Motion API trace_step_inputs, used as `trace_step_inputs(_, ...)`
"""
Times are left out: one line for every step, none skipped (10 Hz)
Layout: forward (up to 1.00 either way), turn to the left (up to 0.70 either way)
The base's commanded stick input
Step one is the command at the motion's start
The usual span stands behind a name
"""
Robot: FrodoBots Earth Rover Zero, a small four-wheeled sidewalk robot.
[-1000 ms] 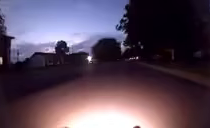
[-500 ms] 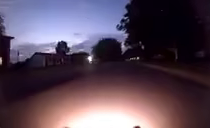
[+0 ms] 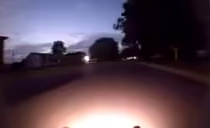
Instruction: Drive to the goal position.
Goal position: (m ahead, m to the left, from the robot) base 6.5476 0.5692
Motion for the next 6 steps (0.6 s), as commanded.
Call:
trace_step_inputs(0.70, 0.00)
trace_step_inputs(0.70, 0.00)
trace_step_inputs(0.70, 0.00)
trace_step_inputs(0.70, 0.00)
trace_step_inputs(0.70, 0.00)
trace_step_inputs(0.70, 0.00)
